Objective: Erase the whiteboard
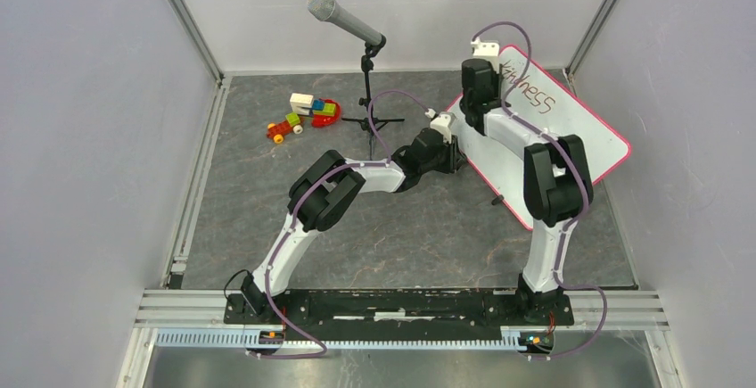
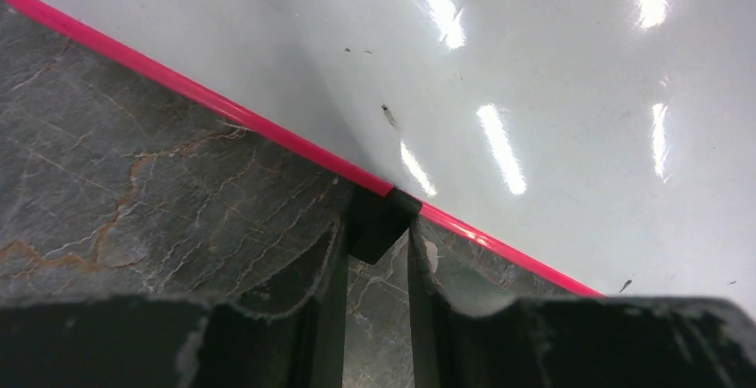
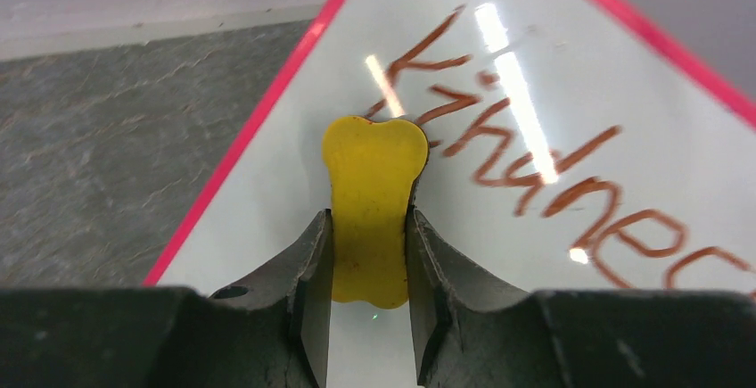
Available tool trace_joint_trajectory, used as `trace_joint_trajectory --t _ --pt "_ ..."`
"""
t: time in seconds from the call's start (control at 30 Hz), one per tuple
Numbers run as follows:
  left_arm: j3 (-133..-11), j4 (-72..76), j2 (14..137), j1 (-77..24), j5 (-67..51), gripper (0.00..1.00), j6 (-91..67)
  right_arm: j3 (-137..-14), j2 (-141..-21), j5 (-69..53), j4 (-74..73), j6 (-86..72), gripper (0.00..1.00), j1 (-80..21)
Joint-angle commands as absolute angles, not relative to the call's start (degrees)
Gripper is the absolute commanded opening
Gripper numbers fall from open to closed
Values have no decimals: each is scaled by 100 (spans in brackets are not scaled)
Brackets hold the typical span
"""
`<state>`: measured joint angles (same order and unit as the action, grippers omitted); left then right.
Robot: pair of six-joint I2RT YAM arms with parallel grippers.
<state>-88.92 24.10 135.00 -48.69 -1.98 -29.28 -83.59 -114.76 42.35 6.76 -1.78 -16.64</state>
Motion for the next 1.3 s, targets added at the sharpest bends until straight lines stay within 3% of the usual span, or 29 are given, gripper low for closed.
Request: trace_joint_trajectory --t 0.0,0.43,0.67,0.73,0.8,0.83,1.03,1.27 --pt "-8998 2184 13667 -4887 -44 2 -2950 -8283 -11109 4470 781 -202 35 -1237" --pt "-9011 2161 13675 -4893 -27 2 -2932 -8169 -11339 3695 819 -258 35 -1752" --pt "-9018 2158 13668 -4902 -35 2 -2930 -8054 -10930 3913 893 -260 35 -1736" --pt "-9023 2099 13654 -4913 -25 10 -2927 -7727 -10593 3734 1077 -320 35 -1669" --pt "-8948 2070 13566 -4922 -18 29 -2940 -7470 -10270 3592 1193 -328 35 -1627" --pt "-8866 2135 13489 -4926 -19 34 -2902 -7378 -10155 3602 1195 -311 35 -1630" --pt "-8215 2485 12735 -5007 -336 56 -2776 -6908 -9562 3570 1160 -273 36 -1618" --pt "-7600 2392 11891 -5054 -724 71 -2985 -6694 -9294 3362 928 -286 36 -1545"
